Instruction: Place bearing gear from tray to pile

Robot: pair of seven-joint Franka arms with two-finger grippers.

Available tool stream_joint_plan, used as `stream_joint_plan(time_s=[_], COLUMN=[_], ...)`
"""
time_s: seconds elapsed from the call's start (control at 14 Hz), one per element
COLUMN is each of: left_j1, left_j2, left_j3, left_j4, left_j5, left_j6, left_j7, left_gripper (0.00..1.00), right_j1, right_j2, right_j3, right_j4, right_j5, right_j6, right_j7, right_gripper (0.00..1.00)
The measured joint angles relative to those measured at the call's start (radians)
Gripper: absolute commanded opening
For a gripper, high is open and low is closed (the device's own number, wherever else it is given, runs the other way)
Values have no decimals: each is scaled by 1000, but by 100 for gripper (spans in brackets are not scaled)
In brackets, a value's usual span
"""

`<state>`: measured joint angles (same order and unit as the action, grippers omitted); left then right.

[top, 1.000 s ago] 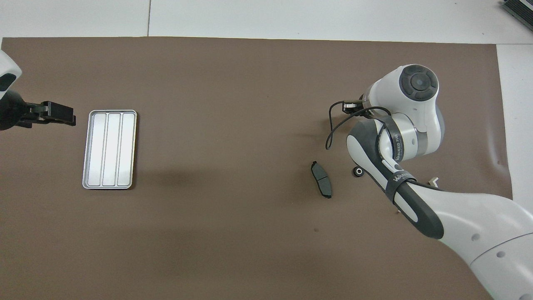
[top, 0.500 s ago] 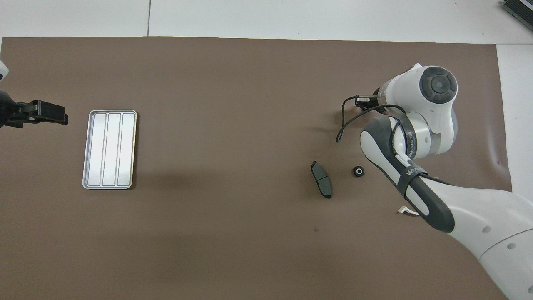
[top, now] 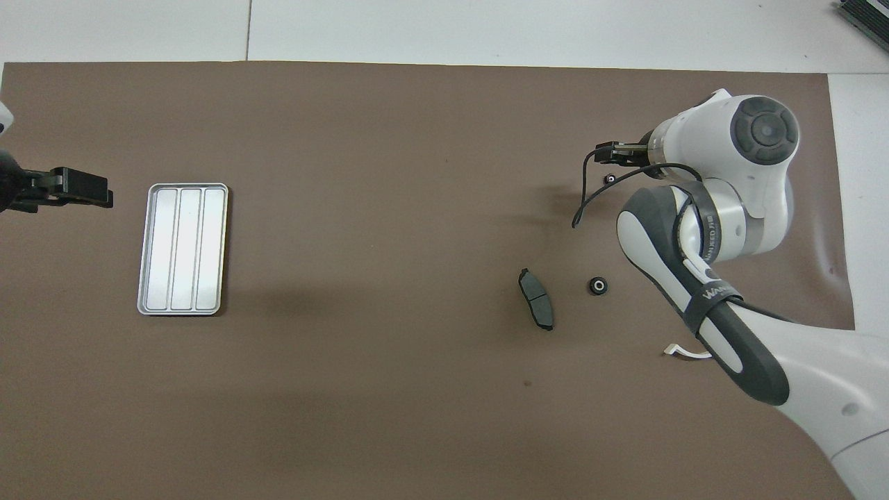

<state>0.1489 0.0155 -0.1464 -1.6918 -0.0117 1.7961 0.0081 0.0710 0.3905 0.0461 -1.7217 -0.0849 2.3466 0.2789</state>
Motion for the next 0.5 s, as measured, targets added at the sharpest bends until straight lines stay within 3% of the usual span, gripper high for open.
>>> stream_joint_plan(time_s=[0.5], left_j1=[-2], left_j2=[-1], left_j3=[-8], left_j4=[0], left_j5=[0], left_j6=[0], left_j7=[1], left_gripper=[100], right_j1=[-17], right_j2=[-297], right_j3=[1], right_j4=[7], right_j5=[0], right_j6=[-403], right_j7=[0], right_gripper=[100])
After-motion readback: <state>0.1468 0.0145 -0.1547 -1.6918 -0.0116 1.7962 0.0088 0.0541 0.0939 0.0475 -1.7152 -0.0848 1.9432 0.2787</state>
